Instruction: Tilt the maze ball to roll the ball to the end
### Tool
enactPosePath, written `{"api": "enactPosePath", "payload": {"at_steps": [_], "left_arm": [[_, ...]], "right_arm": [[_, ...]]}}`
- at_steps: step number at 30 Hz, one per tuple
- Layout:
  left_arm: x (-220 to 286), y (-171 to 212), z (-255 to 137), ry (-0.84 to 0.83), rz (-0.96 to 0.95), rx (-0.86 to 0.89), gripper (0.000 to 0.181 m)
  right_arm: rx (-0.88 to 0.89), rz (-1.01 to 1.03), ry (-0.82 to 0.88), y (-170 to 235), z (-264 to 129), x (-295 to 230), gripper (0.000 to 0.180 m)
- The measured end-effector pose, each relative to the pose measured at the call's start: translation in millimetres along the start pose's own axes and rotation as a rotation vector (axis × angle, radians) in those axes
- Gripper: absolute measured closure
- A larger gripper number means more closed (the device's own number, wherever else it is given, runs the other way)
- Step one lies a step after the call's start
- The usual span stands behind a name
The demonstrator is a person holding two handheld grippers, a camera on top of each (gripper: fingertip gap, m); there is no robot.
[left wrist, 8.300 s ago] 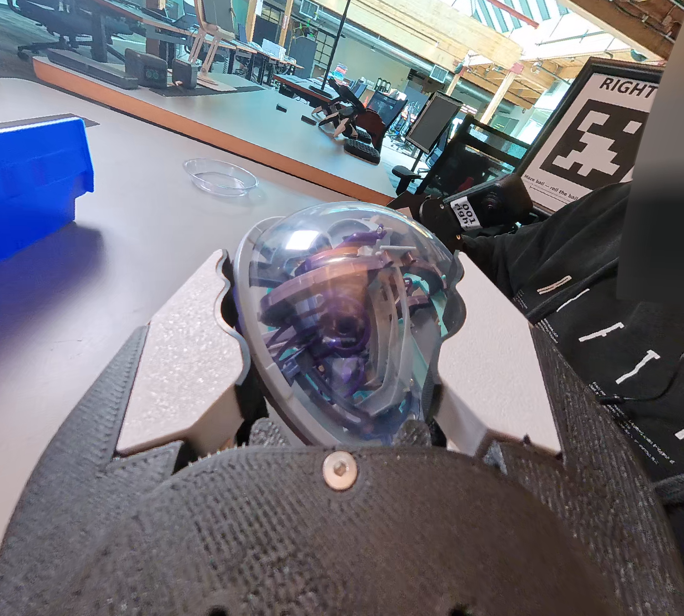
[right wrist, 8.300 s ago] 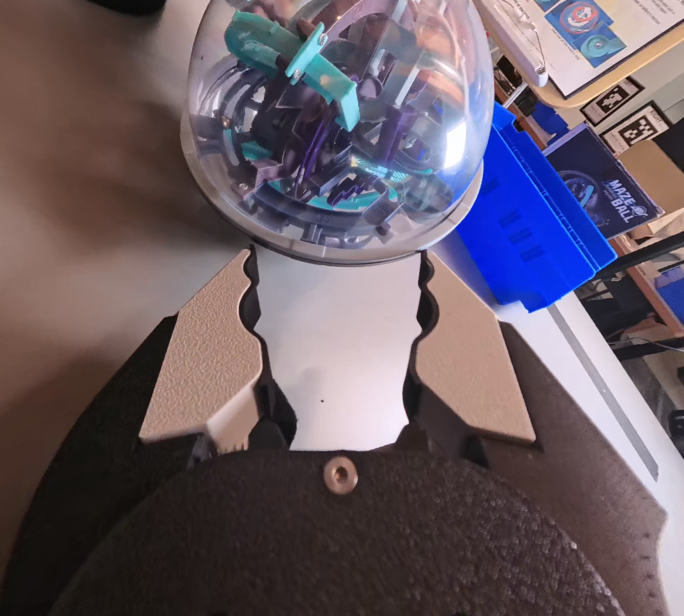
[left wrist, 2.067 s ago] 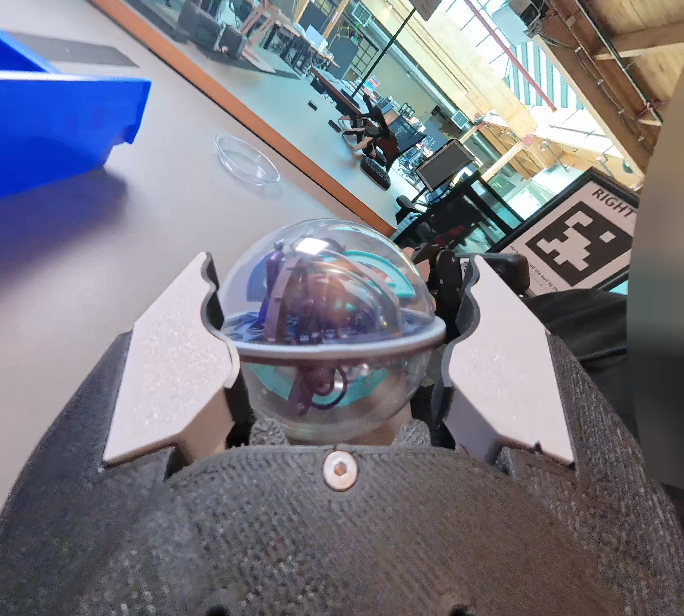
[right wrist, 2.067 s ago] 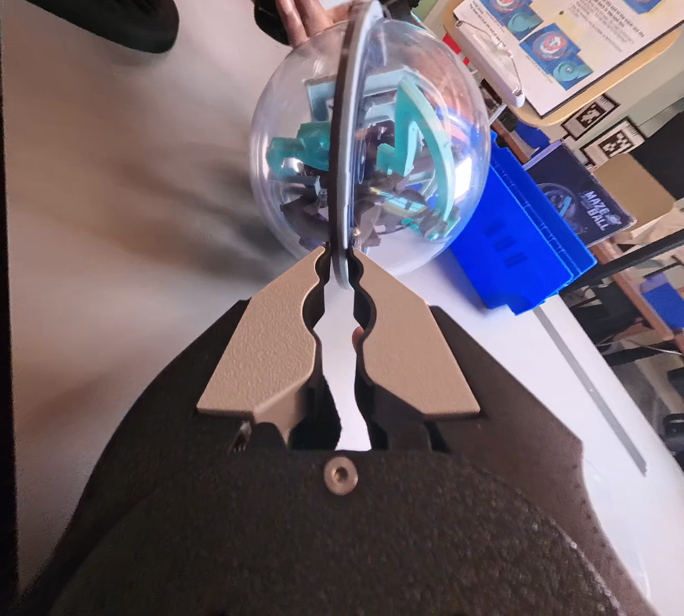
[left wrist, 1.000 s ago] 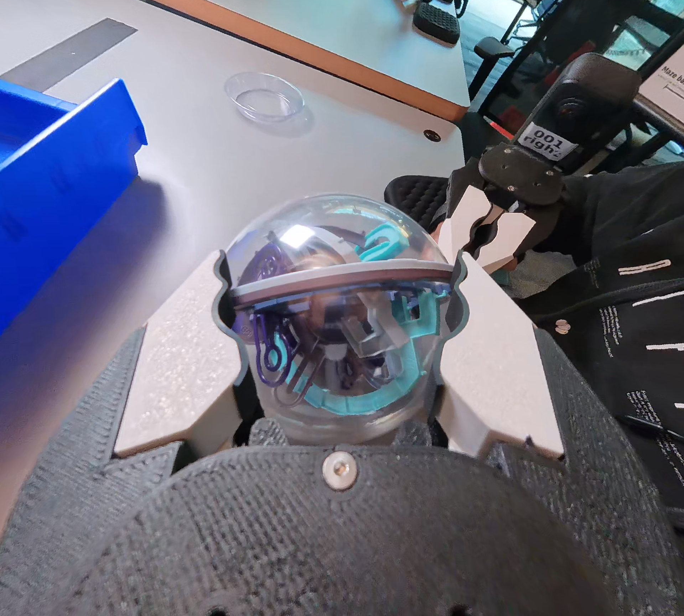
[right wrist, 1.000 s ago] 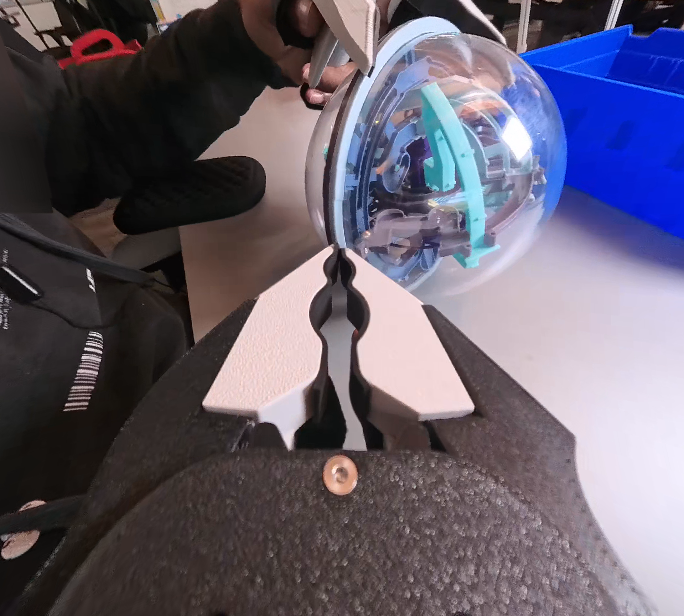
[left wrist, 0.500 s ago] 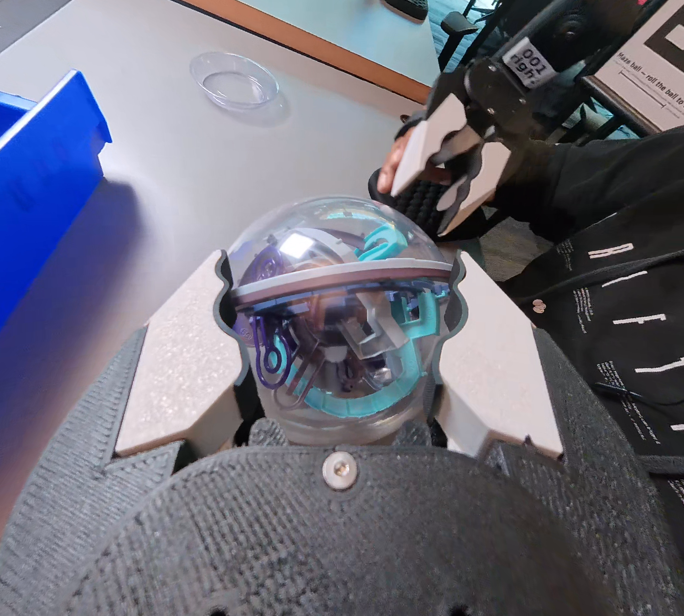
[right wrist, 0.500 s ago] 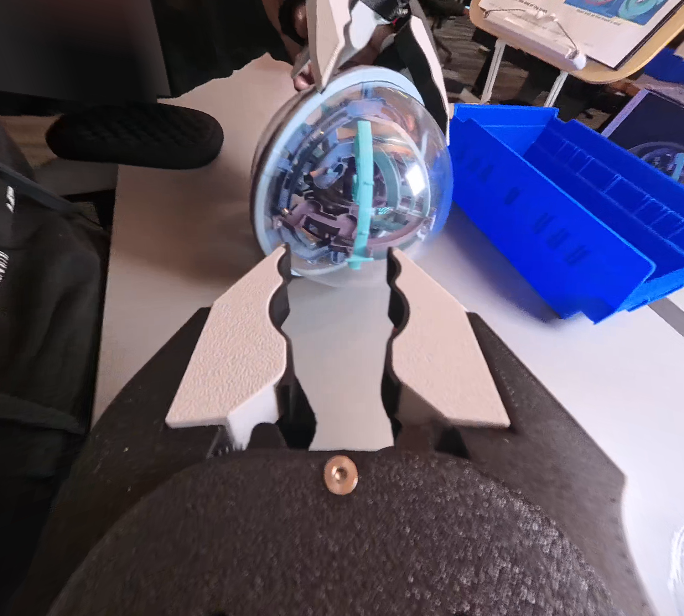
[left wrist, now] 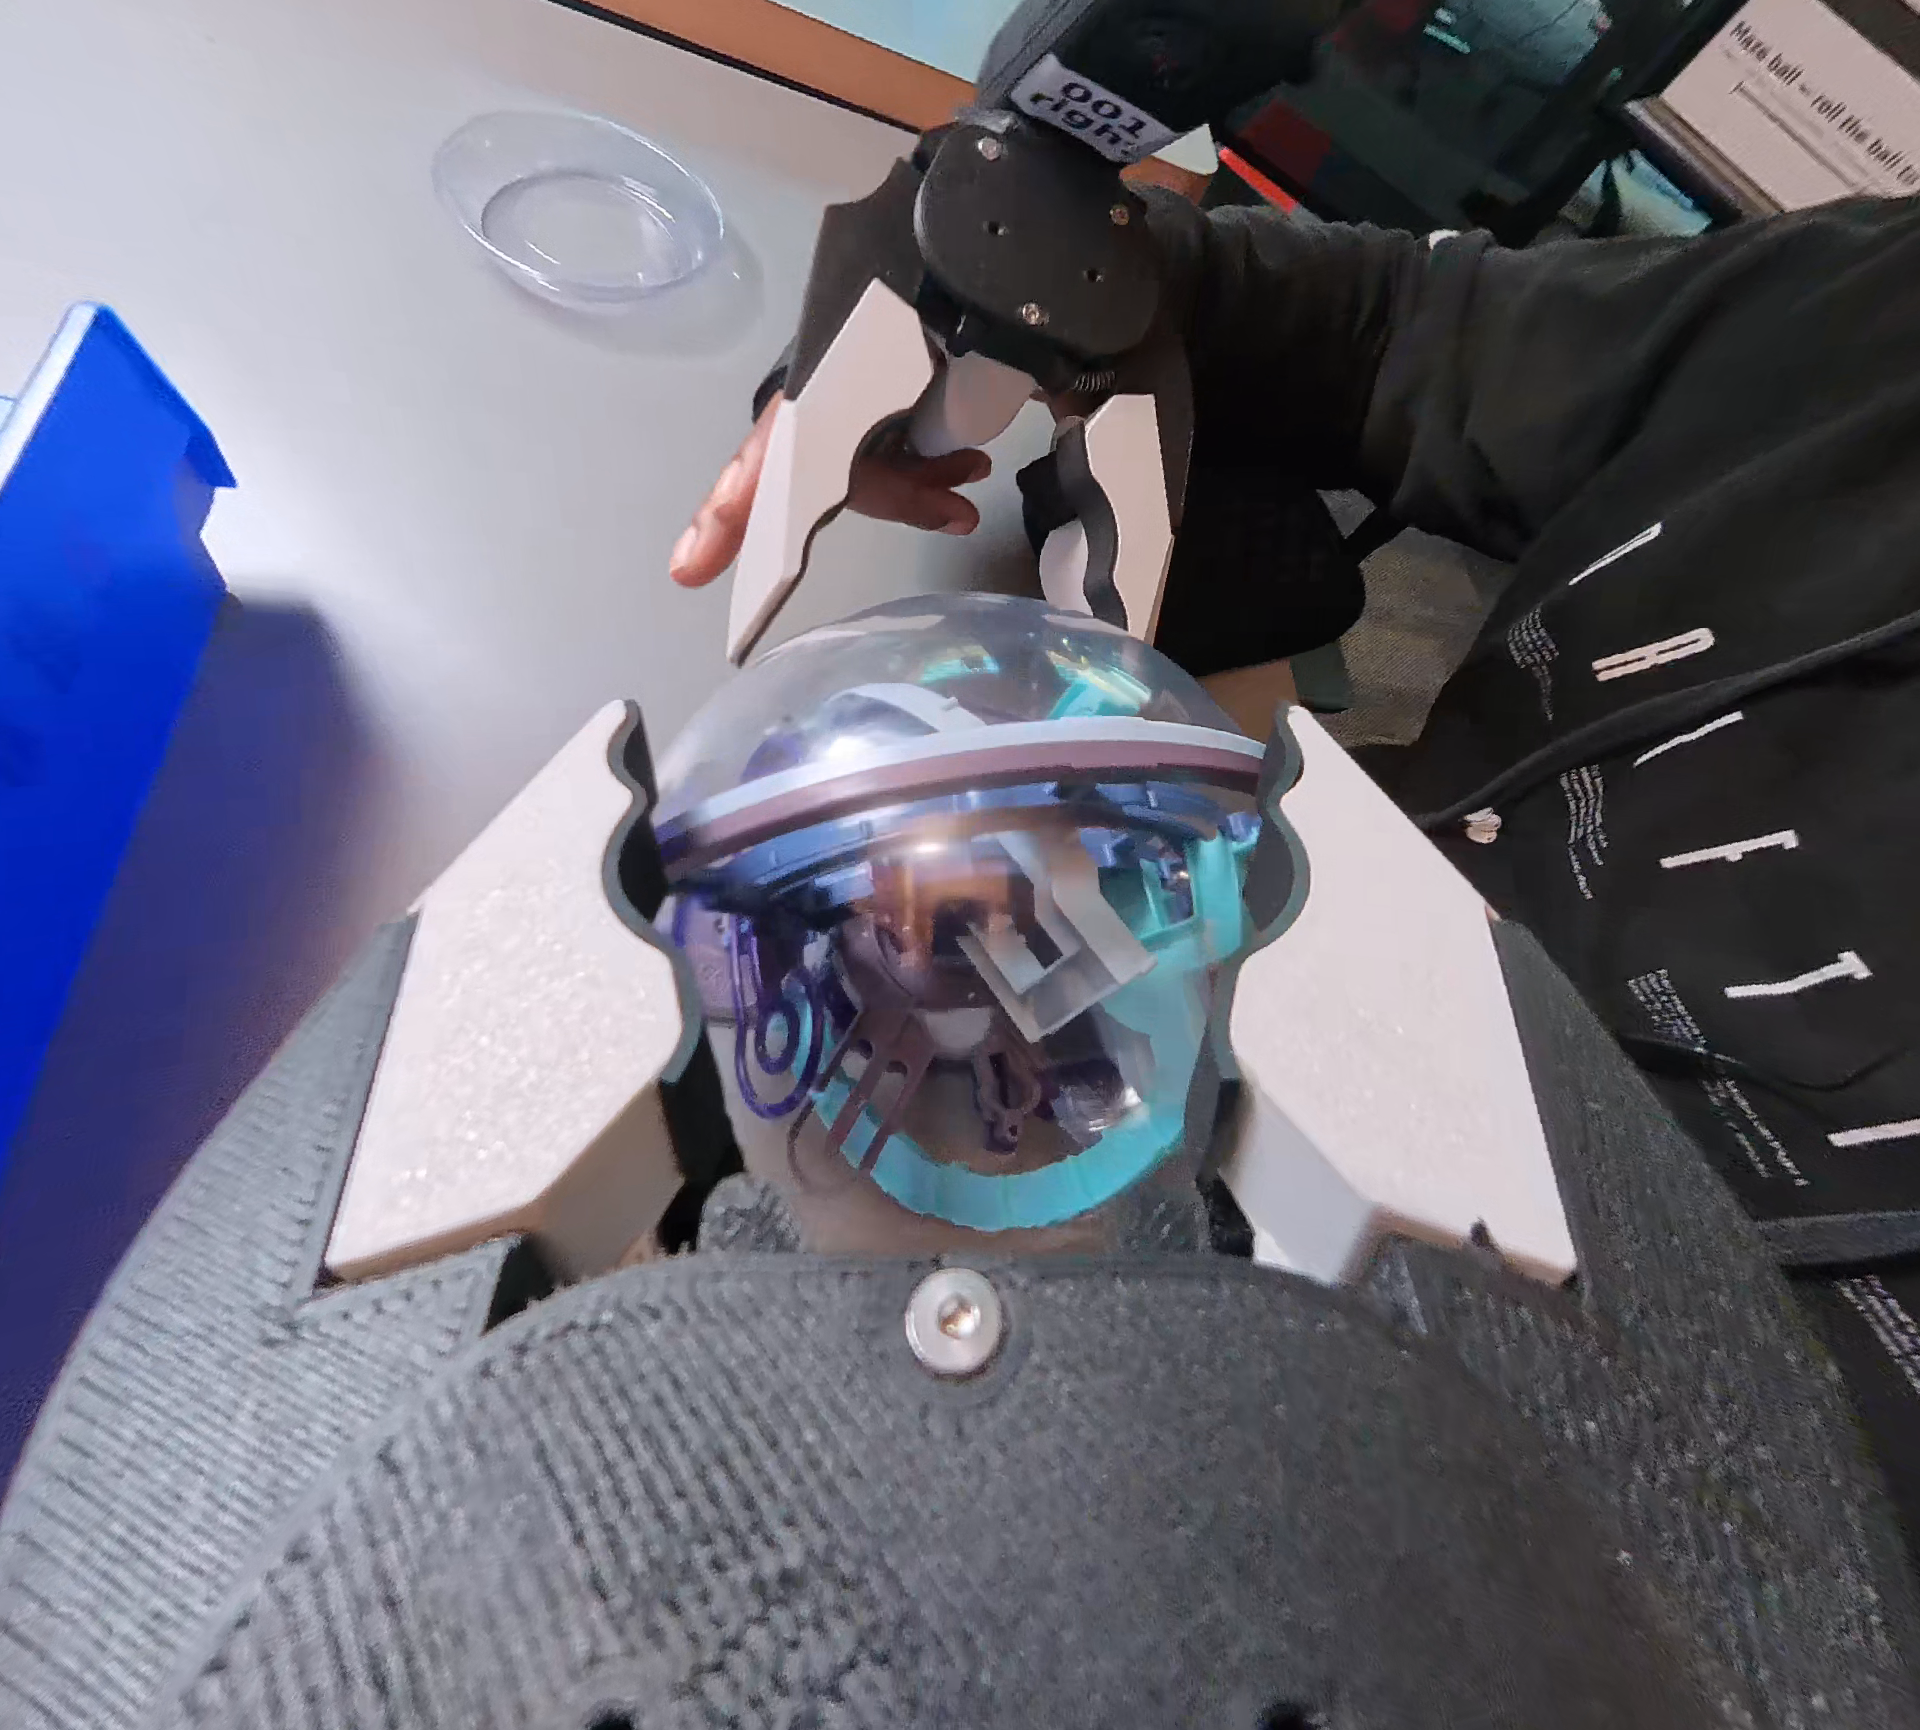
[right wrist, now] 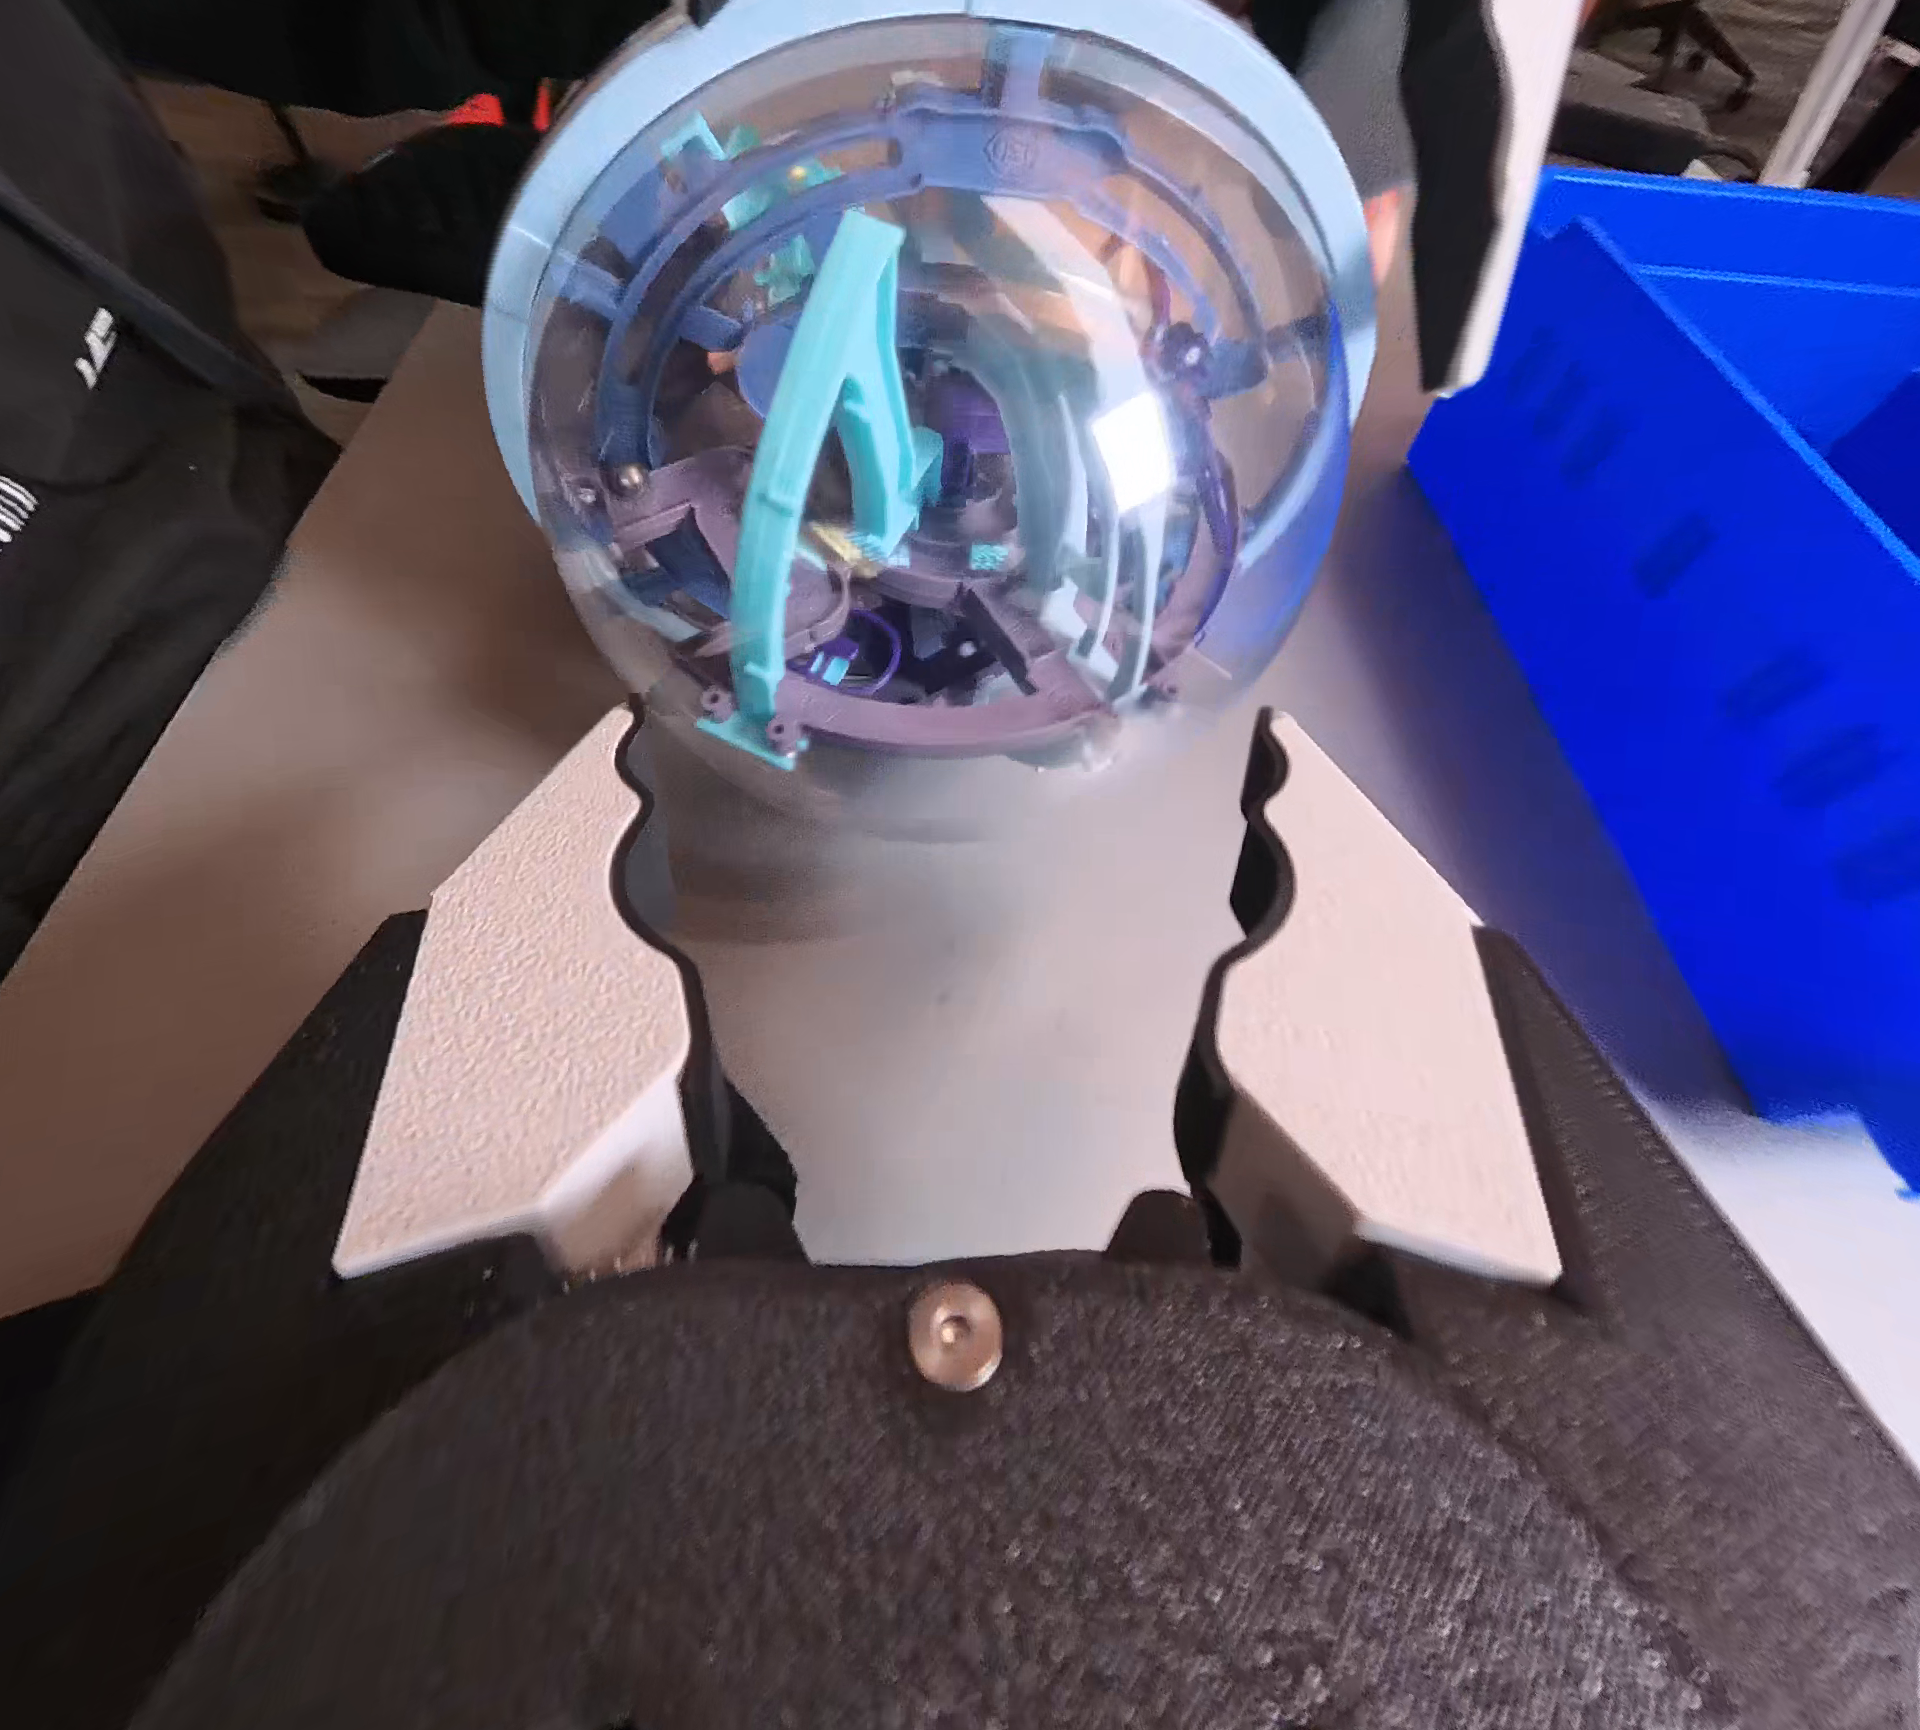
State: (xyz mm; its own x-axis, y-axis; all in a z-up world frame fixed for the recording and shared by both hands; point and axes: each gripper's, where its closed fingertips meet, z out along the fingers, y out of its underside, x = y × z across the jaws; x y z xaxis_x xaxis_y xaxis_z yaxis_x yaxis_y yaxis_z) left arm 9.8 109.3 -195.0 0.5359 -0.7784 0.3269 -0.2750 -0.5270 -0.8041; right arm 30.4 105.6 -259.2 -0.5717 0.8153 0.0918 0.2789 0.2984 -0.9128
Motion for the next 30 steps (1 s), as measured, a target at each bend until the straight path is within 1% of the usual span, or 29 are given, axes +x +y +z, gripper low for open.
{"api": "enactPosePath", "payload": {"at_steps": [2,4,7,9,11,12,14,17,25,30], "left_arm": [[-3,-1,2,-0.029,0.024,-0.014,0.056],[-2,2,-2,-0.069,0.052,-0.024,0.049],[8,14,-27,-0.121,0.105,-0.013,0.044],[7,45,-40,-0.166,0.112,-0.074,0.045],[2,81,-35,-0.189,0.083,-0.158,0.044],[2,93,-30,-0.188,0.073,-0.177,0.044],[1,94,-23,-0.189,0.07,-0.127,0.037],[0,94,-24,-0.165,0.088,-0.066,0.037],[-1,93,-29,0.072,-0.029,0.176,0.038],[-1,92,-31,0.162,-0.06,0.292,0.038]], "right_arm": [[0.007,0.006,-0.045,1,4,-2,0.067],[0.019,0.019,-0.064,3,7,-2,0.071],[0.027,0.045,-0.061,8,9,0,0.076],[0.022,0.058,-0.07,11,12,-2,0.076],[0.017,0.066,-0.083,13,18,-3,0.077],[0.018,0.075,-0.088,13,21,-4,0.078],[0.019,0.093,-0.091,12,25,-5,0.075],[0.034,0.117,-0.069,8,25,-5,0.074],[0.136,0.131,-0.016,-15,18,-4,0.074],[0.158,0.1,0.017,-19,20,-4,0.075]]}}
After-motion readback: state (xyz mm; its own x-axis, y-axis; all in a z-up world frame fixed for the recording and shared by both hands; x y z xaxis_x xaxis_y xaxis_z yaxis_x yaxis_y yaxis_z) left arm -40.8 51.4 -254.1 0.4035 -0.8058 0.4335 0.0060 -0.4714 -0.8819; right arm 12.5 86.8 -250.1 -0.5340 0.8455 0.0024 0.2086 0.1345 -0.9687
